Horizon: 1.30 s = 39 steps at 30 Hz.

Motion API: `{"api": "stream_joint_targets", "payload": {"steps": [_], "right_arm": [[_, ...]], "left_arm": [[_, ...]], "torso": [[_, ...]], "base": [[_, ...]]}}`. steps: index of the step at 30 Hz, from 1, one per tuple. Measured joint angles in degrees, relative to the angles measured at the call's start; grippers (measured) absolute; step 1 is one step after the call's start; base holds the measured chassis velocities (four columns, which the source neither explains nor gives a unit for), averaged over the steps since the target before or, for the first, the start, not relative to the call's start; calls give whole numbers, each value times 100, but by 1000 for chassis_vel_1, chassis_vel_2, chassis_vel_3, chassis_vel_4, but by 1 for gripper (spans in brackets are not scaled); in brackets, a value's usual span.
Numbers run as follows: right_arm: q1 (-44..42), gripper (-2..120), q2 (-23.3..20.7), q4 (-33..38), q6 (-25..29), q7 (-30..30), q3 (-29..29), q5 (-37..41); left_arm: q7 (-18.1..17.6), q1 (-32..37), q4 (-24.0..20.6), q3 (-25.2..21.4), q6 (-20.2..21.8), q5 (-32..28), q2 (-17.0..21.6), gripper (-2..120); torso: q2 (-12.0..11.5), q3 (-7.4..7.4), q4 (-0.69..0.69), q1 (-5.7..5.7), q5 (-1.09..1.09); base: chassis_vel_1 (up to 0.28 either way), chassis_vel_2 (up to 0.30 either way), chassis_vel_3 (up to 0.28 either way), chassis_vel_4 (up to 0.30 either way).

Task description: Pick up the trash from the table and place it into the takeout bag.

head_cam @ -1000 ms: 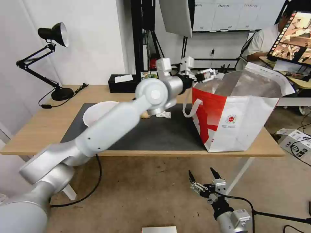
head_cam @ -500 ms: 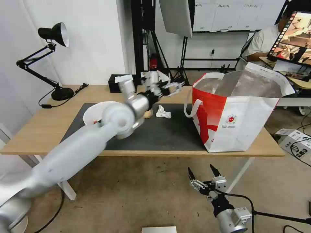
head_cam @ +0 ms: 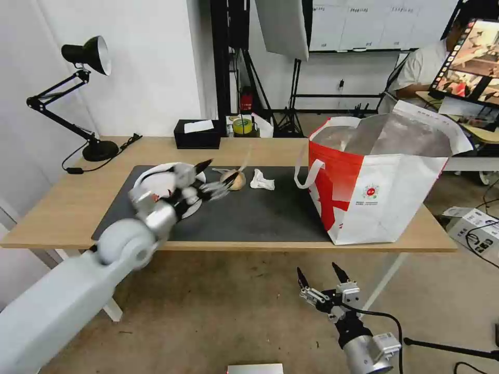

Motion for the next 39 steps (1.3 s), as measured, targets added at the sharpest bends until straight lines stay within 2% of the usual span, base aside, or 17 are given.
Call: {"api": "stream_joint_targets", "payload": {"steps": [4,5,7,14,17,18,21,26,39], "right_arm": [[-69,100,75,45,45,-5,51,-25],[-213,100,190,142,115,-10,200,-99],[-240,100,213,166,127,-10,233,-113],[-254,100,240,195,167,-12,275,-128],[-216,100,237,76,471,-56,311,-421],[-216,100,237,76,471,-56,311,-421],[-139,100,230,-5,606,-50,302,-460],[-113,100,231,-86,730,-29,305,-458],[-255,100,310,-102,823,-121,494,-494]], "left_arm": [[6,366,-77,-194,-233,386,8,100],[39,544,-128,-225,-347,640,-61,100],[51,637,-144,-280,-375,704,-99,100],[72,1321,-169,-925,-524,1045,-371,100],[209,2310,-203,-1848,-665,1620,-754,100],[209,2310,-203,-1848,-665,1620,-754,100],[216,3088,-214,-2461,-817,1933,-1227,100],[207,3657,-165,-2806,-818,1943,-1543,100],[62,3764,30,-2869,-887,1863,-1768,100]], "torso": [[0,0,1,0,2],[0,0,-5,0,2],[0,0,-6,0,1],[0,0,-3,0,2],[0,0,-1,0,2],[0,0,-1,0,2],[0,0,-1,0,1],[0,0,-1,0,3],[0,1,-2,1,2]], "base": [[0,0,0,0],[0,0,0,0],[0,0,0,0],[0,0,0,0],[0,0,0,0],[0,0,0,0],[0,0,0,0],[0,0,0,0],[0,0,0,0]]}}
